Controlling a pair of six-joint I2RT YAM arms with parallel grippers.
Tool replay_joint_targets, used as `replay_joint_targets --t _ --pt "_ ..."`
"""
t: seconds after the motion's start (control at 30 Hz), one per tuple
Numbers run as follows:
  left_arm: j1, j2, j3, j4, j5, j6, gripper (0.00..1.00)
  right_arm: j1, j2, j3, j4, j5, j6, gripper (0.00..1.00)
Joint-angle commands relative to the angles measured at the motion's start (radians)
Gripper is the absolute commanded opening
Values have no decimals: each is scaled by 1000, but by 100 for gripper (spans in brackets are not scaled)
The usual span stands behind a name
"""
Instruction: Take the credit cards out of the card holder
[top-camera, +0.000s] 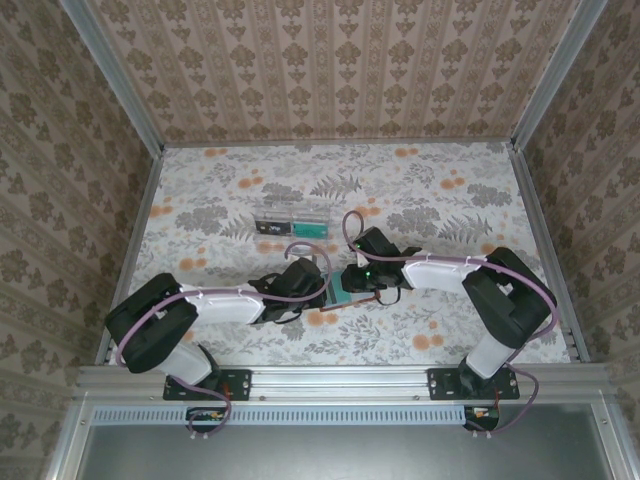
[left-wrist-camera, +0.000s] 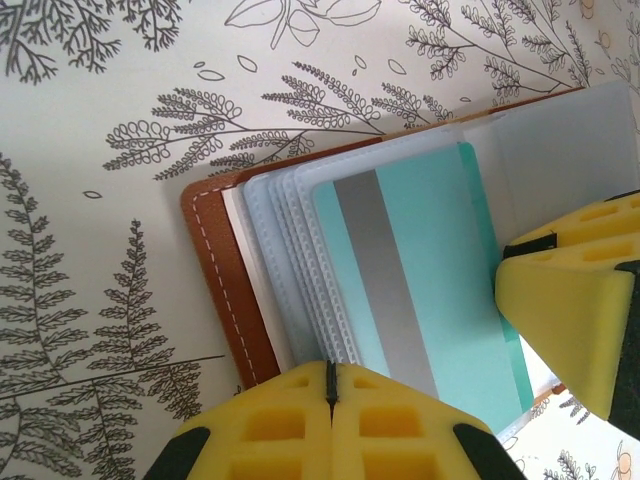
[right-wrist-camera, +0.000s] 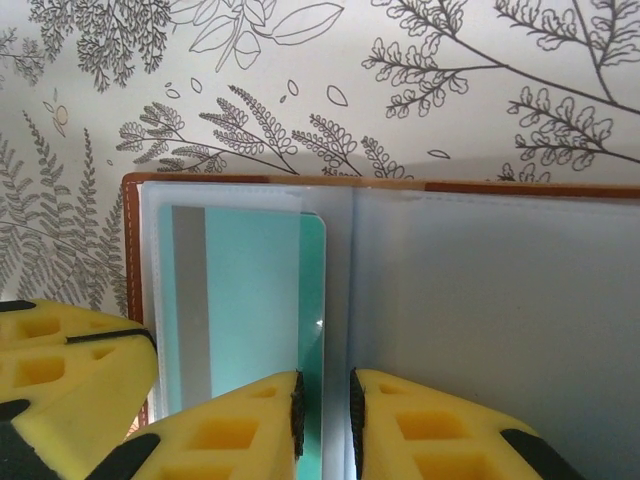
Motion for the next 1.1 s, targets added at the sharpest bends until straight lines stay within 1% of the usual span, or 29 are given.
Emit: replay_joint_targets --t 0.0,0.2,0.37,0.43,0.5,0.53,0.87,1.07 --pt "4 18 -7 -16 -16 -18 0 -9 32 -10 37 -55 30 22" --pt "1 23 -3 -15 -13 -15 0 -30 47 -33 90 -115 62 20" --pt "1 24 0 -16 -10 -12 0 -44 46 -50 123 -154 81 15" --pt "1 29 4 -16 -8 -11 0 -45 46 -52 127 -165 81 10" --pt "1 32 7 -19 -8 -10 0 -47 43 -54 127 -169 80 2" --pt "0 32 8 -23 -8 -8 0 -48 40 -56 128 -168 80 0" --pt "3 16 5 -66 -27 1 0 -94 -36 -93 116 -114 79 0" --pt "9 -3 -5 -84 -33 12 0 -133 -61 -106 98 -117 65 0"
